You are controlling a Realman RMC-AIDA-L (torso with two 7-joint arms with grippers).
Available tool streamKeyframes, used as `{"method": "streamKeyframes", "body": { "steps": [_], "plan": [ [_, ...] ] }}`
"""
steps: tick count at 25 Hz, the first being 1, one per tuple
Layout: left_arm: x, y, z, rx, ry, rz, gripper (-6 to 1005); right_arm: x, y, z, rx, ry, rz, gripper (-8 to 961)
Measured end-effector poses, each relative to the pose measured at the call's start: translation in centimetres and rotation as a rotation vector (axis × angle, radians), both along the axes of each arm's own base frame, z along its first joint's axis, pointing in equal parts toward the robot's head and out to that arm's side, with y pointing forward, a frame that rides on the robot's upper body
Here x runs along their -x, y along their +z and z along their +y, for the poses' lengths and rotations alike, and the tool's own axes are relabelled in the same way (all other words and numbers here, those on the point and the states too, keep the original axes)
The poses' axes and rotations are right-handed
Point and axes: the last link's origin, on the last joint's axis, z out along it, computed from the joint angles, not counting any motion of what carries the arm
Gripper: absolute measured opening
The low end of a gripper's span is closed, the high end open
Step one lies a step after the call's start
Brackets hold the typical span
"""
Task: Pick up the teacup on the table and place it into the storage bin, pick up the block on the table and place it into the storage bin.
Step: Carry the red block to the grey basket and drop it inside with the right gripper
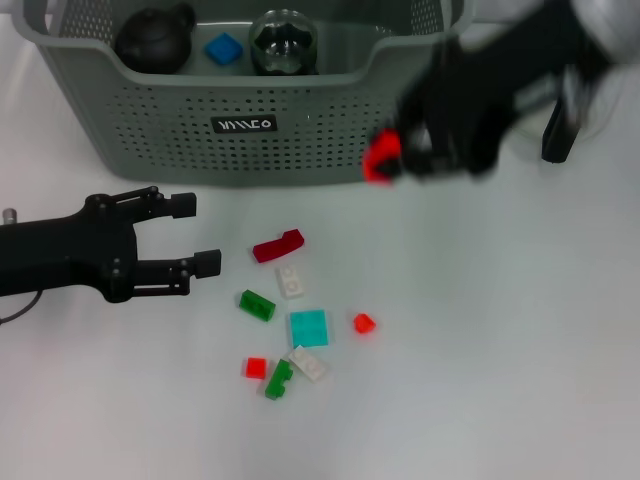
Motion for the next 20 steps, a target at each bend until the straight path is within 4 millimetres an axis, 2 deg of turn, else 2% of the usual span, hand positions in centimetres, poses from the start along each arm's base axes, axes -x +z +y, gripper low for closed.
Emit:
{"method": "streamKeyframes", "body": {
  "steps": [2, 4, 8, 11, 14, 17, 20],
  "plan": [
    [-0.1, 0.0, 0.2, -0.004, -0.011, 0.003, 872, 2.7, 1.4, 1.0, -0.050, 0.004, 0.085, 211],
    [-0.3, -0.2, 0.3, -0.009, -0.021, 0.005, 872, 4.6, 2.0, 2.3, -0.119, -0.002, 0.142, 211],
    [-0.5, -0.4, 0.8, -0.018, -0.025, 0.012, 872, 6.7, 0.7, 6.8, -0.295, -0.040, 0.209, 212],
    [-0.7, -0.5, 1.0, -0.017, -0.030, 0.010, 872, 6.4, -1.4, 10.4, -0.376, -0.069, 0.221, 213],
    [-0.8, -0.6, 1.1, -0.017, -0.033, 0.007, 872, 4.9, -3.7, 13.2, -0.442, -0.106, 0.212, 213],
    [-0.9, -0.6, 1.2, -0.018, -0.036, 0.006, 872, 3.3, -5.5, 14.5, -0.489, -0.134, 0.195, 214],
    [-1.0, -0.6, 1.3, -0.020, -0.038, 0.006, 872, 2.5, -7.0, 14.5, -0.492, -0.134, 0.175, 214]
  ]
}}
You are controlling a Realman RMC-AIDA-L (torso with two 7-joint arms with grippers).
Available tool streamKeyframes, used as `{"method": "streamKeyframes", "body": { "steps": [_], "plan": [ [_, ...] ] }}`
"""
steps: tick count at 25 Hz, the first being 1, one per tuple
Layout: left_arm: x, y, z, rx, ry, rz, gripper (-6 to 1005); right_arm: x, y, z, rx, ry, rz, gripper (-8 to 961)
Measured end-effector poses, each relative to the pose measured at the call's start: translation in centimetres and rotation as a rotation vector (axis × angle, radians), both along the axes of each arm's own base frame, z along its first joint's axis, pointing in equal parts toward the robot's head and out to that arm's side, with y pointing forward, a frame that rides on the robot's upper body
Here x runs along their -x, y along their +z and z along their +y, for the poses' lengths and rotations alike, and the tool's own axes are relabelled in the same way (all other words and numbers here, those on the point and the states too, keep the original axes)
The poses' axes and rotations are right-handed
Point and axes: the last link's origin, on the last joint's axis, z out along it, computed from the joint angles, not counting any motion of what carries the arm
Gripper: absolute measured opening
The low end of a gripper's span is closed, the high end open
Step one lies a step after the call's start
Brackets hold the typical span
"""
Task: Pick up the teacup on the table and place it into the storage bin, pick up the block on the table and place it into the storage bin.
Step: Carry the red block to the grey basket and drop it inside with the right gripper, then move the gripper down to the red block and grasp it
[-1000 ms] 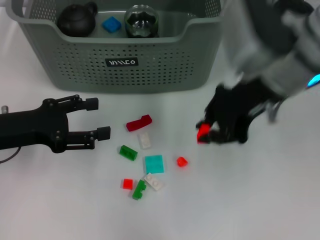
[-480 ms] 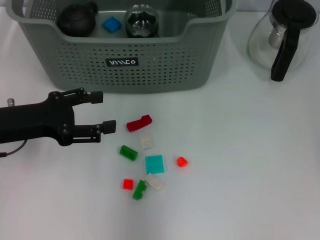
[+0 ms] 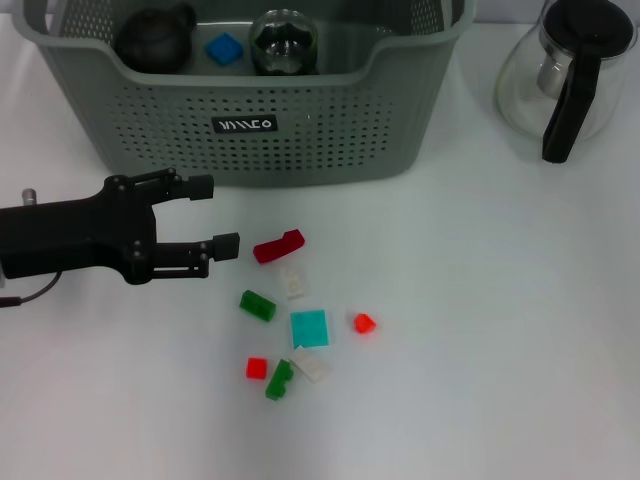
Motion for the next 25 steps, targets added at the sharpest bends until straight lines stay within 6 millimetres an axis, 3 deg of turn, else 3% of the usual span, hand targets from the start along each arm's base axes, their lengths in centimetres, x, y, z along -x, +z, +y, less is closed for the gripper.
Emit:
{"method": "streamKeyframes", "body": {
  "steps": [8, 12, 15, 18, 20, 21, 22, 25],
  "plan": [
    [-0.2, -0.1, 0.4, 0.001, -0.008, 0.008, 872, -1.6, -1.6, -0.6, 0.015, -0.022, -0.044, 216],
    [-0.1, 0.0, 0.4, 0.002, -0.009, 0.013, 872, -1.5, 0.0, -0.9, 0.006, 0.002, -0.009, 370],
    [0.0, 0.2, 0.3, 0.003, -0.008, 0.017, 872, -1.4, 2.3, -2.8, 0.067, 0.041, 0.045, 493],
    [0.3, 0.4, 0.1, 0.010, -0.006, 0.027, 872, -1.7, 5.2, -6.0, 0.161, 0.099, 0.094, 619],
    [0.5, 0.4, 0.1, 0.022, -0.004, 0.045, 872, -2.7, 6.5, -8.1, 0.229, 0.121, 0.091, 697],
    [0.6, 0.4, 0.0, 0.031, -0.002, 0.057, 872, -4.3, 7.4, -10.3, 0.292, 0.125, 0.058, 733],
    [0.8, 0.3, 0.1, 0.043, 0.000, 0.072, 872, -4.3, 7.4, -10.3, 0.292, 0.125, 0.058, 770],
    [0.9, 0.2, 0.2, 0.067, 0.002, 0.100, 872, -6.7, 7.6, -12.7, 0.400, 0.110, -0.018, 878]
  ]
}}
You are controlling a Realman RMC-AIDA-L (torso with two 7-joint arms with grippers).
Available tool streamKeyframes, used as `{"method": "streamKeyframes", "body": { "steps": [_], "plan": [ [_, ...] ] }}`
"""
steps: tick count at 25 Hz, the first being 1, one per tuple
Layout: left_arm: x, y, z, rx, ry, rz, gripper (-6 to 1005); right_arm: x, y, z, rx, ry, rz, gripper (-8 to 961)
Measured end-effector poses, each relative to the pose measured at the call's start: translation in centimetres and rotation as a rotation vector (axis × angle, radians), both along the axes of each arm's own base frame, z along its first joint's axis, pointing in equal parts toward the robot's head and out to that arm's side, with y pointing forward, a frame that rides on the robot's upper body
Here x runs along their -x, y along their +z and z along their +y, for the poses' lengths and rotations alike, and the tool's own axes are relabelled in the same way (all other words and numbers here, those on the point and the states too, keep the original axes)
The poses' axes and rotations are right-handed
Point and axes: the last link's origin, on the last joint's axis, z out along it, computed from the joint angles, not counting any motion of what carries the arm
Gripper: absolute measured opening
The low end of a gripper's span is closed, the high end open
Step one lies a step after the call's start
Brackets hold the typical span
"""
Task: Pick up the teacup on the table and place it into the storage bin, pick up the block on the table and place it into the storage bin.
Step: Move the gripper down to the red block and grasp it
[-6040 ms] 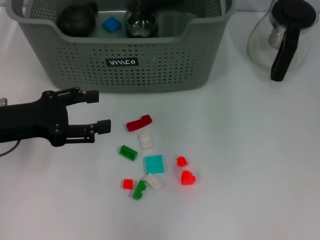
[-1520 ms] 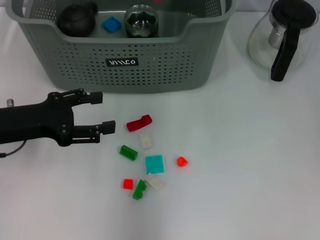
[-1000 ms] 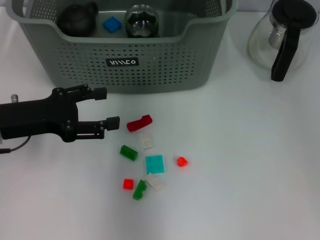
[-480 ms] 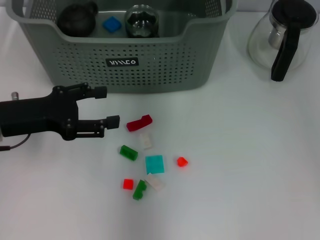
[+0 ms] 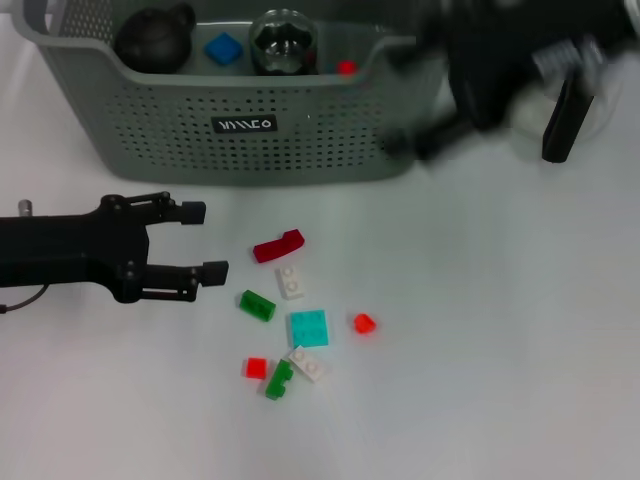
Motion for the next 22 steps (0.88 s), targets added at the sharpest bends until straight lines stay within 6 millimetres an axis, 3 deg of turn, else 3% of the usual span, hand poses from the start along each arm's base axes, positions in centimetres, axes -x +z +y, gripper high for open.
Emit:
{"method": "streamKeyframes", "body": {
  "steps": [4, 10, 22],
  "plan": [
    [0.0, -0.1, 0.2, 0.012, -0.001, 0.013, 872, -2.2, -1.3, -1.9, 0.113, -0.035, -0.091, 884],
    [-0.1, -0.2, 0.3, 0.015, 0.007, 0.008, 871, -4.5, -6.0, -2.1, 0.190, -0.057, -0.255, 881],
    [-0.3, -0.7, 0.1, 0.022, 0.023, -0.011, 871, -5.8, -12.5, -2.0, 0.217, 0.035, -0.375, 870]
  ]
}}
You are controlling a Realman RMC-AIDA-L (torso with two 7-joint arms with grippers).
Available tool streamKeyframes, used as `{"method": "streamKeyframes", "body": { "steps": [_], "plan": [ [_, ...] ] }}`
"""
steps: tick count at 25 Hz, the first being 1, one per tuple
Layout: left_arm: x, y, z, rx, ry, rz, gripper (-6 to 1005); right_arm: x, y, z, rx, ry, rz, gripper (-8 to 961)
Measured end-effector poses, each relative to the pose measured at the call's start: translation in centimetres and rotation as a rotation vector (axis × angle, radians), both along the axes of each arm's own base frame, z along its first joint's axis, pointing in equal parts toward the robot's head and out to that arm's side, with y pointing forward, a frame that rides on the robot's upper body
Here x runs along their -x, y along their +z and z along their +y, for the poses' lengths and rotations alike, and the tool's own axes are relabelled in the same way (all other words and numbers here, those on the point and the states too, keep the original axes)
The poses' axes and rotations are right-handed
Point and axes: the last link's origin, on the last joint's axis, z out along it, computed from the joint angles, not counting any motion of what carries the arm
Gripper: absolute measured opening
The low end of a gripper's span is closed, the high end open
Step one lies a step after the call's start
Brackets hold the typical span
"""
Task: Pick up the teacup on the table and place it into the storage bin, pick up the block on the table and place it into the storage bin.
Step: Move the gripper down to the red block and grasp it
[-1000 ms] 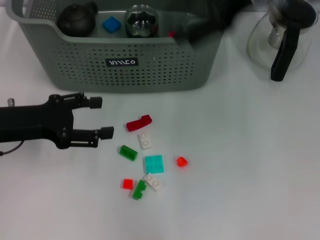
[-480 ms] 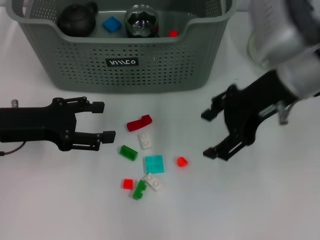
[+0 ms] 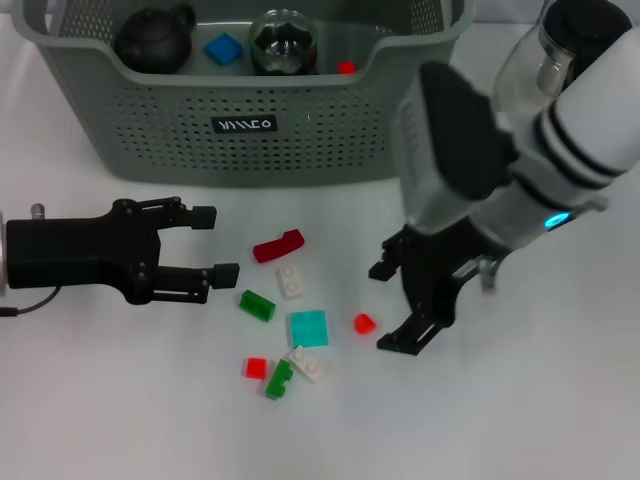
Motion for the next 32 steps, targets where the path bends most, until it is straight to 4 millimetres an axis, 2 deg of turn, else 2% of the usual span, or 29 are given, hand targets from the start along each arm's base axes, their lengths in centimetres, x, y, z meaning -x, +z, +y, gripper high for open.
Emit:
{"method": "streamKeyframes", "body": {
  "steps": [9, 21, 27, 32],
  "plan": [
    [0.0, -0.3, 0.1, -0.007, 0.007, 0.001, 871, -0.3, -2.9, -0.6, -0.007, 0.061, -0.010, 862],
    [0.1, -0.3, 0.2, -0.015, 0.013, 0.008, 871, -0.6, -3.8, -0.5, -0.027, 0.052, -0.005, 851],
    [0.2, -0.4, 0.3, -0.019, 0.019, 0.011, 871, -0.7, -3.9, -0.4, -0.035, 0.052, -0.004, 641],
    [0.2, -0.4, 0.3, -0.020, 0.019, 0.011, 871, -0.8, -4.1, -0.4, -0.041, 0.062, -0.007, 419]
  ]
}}
